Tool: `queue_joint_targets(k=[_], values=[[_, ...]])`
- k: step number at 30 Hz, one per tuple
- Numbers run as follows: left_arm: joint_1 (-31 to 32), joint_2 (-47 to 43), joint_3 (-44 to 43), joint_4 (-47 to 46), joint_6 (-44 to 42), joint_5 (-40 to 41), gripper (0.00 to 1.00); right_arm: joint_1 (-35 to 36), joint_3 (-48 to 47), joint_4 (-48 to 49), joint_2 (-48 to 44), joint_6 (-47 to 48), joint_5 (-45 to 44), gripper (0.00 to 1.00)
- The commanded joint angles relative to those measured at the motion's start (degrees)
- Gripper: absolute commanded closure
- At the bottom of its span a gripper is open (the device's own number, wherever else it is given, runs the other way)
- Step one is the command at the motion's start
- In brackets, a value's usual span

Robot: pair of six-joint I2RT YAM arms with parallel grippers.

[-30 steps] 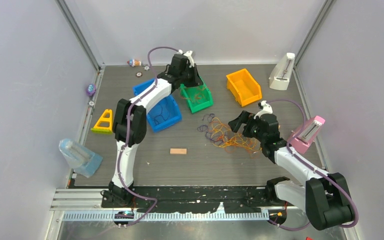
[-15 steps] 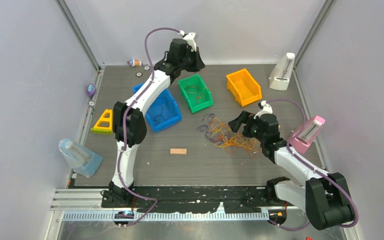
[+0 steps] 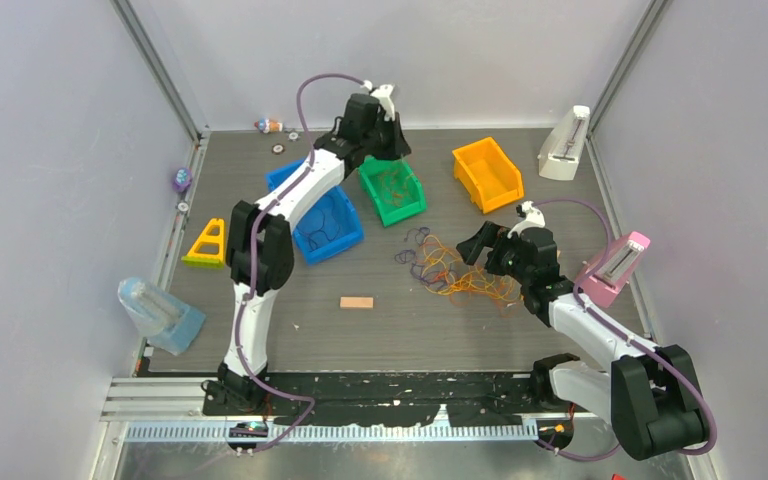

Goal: Untangle the cables
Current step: Place the cable in the bin.

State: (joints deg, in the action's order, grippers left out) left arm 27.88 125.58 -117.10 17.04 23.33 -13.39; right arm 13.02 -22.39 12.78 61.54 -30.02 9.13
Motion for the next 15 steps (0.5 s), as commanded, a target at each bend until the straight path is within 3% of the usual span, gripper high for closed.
queue_joint_targets(k=[1, 7, 9, 11, 15], values=[[-1.6, -3.2, 9.2, -4.9, 4.5, -0.9, 1.0, 0.0, -1.8, 1.5, 0.0, 1.0, 0.0, 0.02], [-1.9, -1.0, 10.4, 1.7, 4.5, 2.7, 0.99, 0.0, -2.0, 1.7, 0.9, 1.0, 0.3, 0.02], [-1.9, 0.7, 8.3, 4.5, 4.5, 2.9, 0.87, -0.1, -2.1, 1.6, 1.4, 0.8, 0.3, 0.02], [-1.9, 1.5, 6.1, 6.9, 4.1, 2.9, 0.65, 0.0, -2.6, 0.6, 2.1, 0.9, 0.1, 0.02], [-1.9, 0.0, 3.8, 8.3, 2.0, 3.9, 0.42, 0.0, -5.2, -4.6, 3.9, 2.5, -2.0, 0.02]])
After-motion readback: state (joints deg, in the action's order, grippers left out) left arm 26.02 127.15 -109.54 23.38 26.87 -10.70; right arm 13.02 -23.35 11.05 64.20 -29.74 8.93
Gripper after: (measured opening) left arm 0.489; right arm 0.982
